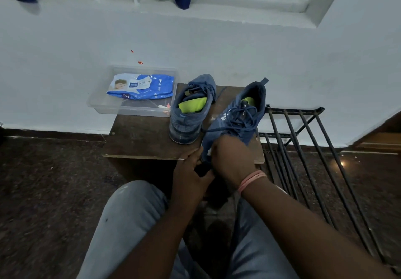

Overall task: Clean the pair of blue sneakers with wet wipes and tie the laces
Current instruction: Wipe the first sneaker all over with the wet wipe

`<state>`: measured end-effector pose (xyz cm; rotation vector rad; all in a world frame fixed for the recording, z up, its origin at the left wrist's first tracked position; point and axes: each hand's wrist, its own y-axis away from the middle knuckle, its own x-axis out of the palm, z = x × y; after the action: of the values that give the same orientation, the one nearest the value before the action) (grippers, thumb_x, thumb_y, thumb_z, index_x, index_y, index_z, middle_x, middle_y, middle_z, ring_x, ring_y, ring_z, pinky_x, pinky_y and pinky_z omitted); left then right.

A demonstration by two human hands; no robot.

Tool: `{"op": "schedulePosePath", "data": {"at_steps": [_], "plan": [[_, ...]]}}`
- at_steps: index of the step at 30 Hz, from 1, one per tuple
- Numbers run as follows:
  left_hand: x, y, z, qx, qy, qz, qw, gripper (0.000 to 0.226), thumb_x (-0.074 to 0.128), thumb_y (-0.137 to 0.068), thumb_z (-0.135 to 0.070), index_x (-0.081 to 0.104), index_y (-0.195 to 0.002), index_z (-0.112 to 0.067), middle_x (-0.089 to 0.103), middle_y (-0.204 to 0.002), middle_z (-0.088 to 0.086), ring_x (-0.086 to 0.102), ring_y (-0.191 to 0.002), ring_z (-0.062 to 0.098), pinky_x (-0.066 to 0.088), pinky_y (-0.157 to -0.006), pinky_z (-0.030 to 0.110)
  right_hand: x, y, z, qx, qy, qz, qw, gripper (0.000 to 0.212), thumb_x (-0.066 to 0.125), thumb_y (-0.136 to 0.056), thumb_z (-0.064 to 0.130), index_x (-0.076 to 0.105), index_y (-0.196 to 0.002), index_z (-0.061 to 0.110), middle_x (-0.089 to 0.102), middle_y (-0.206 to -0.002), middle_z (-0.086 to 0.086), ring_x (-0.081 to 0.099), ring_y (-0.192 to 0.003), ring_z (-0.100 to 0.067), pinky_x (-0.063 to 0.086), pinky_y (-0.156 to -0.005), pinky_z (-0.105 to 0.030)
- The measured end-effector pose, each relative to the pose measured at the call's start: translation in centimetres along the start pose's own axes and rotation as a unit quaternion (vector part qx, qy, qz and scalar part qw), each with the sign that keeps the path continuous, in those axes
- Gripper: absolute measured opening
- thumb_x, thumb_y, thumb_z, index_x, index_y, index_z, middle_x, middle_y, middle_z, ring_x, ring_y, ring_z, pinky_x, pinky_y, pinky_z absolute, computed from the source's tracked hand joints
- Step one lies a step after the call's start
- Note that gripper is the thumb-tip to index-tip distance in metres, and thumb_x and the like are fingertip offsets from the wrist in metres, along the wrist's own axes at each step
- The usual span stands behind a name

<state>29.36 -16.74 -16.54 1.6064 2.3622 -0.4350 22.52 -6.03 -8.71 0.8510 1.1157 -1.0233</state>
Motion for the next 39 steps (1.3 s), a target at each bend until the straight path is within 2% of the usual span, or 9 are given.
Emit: {"op": "schedulePosePath", "data": {"at_steps": [3,7,11,16,21,24,31,36,39], "plan": [[0.1,-0.1,0.2,0.002,-0.001,0.007,1.0,0.071,0.078,-0.069,-0.055,0.067,-0.132,-0.025,0.065,-0.128,-0.003,0.066,-0.11,0.004,0.057,-0.095,0.036,-0.4,-0.7,-0.3,0.012,-0.097,0.065,0.993,0.02,0.062,-0.082,0.013,0.062,-0.062,0.019,0.062,-0.066,-0.005,0.059,-0.061,-0.021,0.042,-0.057,-0.029],[0.2,0.0,-0.2,-0.007,0.019,-0.001,1.0,0.075,0.08,-0.067,-0.056,0.067,-0.133,-0.024,0.063,-0.129,-0.007,0.065,-0.11,0.001,0.057,-0.097,0.031,-1.5,-0.6,-1.0,0.032,0.056,-0.025,0.998,0.009,0.061,-0.089,0.016,0.068,-0.094,0.013,0.065,-0.097,-0.007,0.067,-0.085,-0.027,0.039,-0.063,-0.03],[0.2,-0.1,0.1,-0.006,0.03,0.005,1.0,0.073,0.078,-0.067,-0.055,0.067,-0.132,-0.025,0.064,-0.129,-0.005,0.065,-0.107,-0.001,0.057,-0.095,0.033,-0.1,-1.1,0.0,0.042,-0.092,0.061,0.993,0.016,0.065,-0.08,0.014,0.064,-0.063,0.011,0.061,-0.064,-0.005,0.059,-0.06,-0.02,0.041,-0.055,-0.029],[0.3,-0.1,0.3,-0.015,0.038,0.001,0.999,0.067,0.091,-0.071,-0.032,0.066,-0.133,-0.026,0.061,-0.128,-0.007,0.064,-0.102,-0.007,0.054,-0.091,0.017,-1.0,-1.1,-0.9,0.024,0.057,-0.05,0.997,0.016,0.058,-0.092,0.018,0.068,-0.104,0.014,0.065,-0.106,-0.006,0.068,-0.092,-0.029,0.045,-0.065,-0.032],[0.4,-0.4,1.0,-0.028,0.059,0.011,0.998,0.065,0.091,-0.071,-0.023,0.067,-0.131,-0.021,0.064,-0.13,-0.002,0.067,-0.102,-0.004,0.056,-0.09,0.019,0.6,-1.2,-1.0,0.012,-0.093,0.032,0.995,0.028,0.063,-0.083,0.018,0.058,-0.056,0.019,0.058,-0.061,0.001,0.058,-0.058,-0.019,0.033,-0.05,-0.025],[0.6,-0.2,0.5,-0.054,0.1,0.013,0.993,0.063,0.092,-0.072,-0.02,0.068,-0.13,-0.023,0.068,-0.122,-0.005,0.07,-0.1,0.003,0.057,-0.087,0.021,0.3,-1.6,-2.1,0.026,0.023,-0.084,0.996,0.013,0.058,-0.09,0.024,0.069,-0.087,0.017,0.067,-0.092,-0.005,0.067,-0.077,-0.029,0.047,-0.059,-0.031],[0.7,-0.1,-1.7,-0.255,0.412,0.043,0.874,0.044,0.07,-0.092,-0.02,0.058,-0.132,-0.008,0.07,-0.106,0.009,0.069,-0.085,0.017,0.058,-0.077,0.031,2.8,2.6,-3.8,0.07,-0.214,-0.233,0.946,0.004,0.067,-0.088,0.015,0.066,-0.086,0.018,0.051,-0.105,0.001,0.056,-0.097,-0.019,0.051,-0.083,-0.036],[2.3,0.3,-3.8,-0.275,0.447,0.086,0.847,0.059,0.057,-0.093,-0.046,0.065,-0.128,0.0,0.063,-0.095,0.012,0.054,-0.067,0.01,0.046,-0.061,0.024,2.7,5.3,-4.7,0.068,-0.336,-0.251,0.905,0.013,0.065,-0.091,0.006,0.062,-0.087,0.017,0.051,-0.108,0.005,0.05,-0.103,0.002,0.041,-0.089,-0.016],[3.3,-0.3,-5.4,-0.308,0.432,0.118,0.839,0.059,0.054,-0.093,-0.054,0.07,-0.124,-0.007,0.071,-0.104,0.012,0.062,-0.075,0.014,0.047,-0.068,0.028,2.6,5.9,-6.1,0.063,-0.375,-0.259,0.888,0.018,0.063,-0.092,0.001,0.059,-0.088,0.018,0.053,-0.102,0.004,0.055,-0.099,-0.007,0.046,-0.089,-0.023]]}}
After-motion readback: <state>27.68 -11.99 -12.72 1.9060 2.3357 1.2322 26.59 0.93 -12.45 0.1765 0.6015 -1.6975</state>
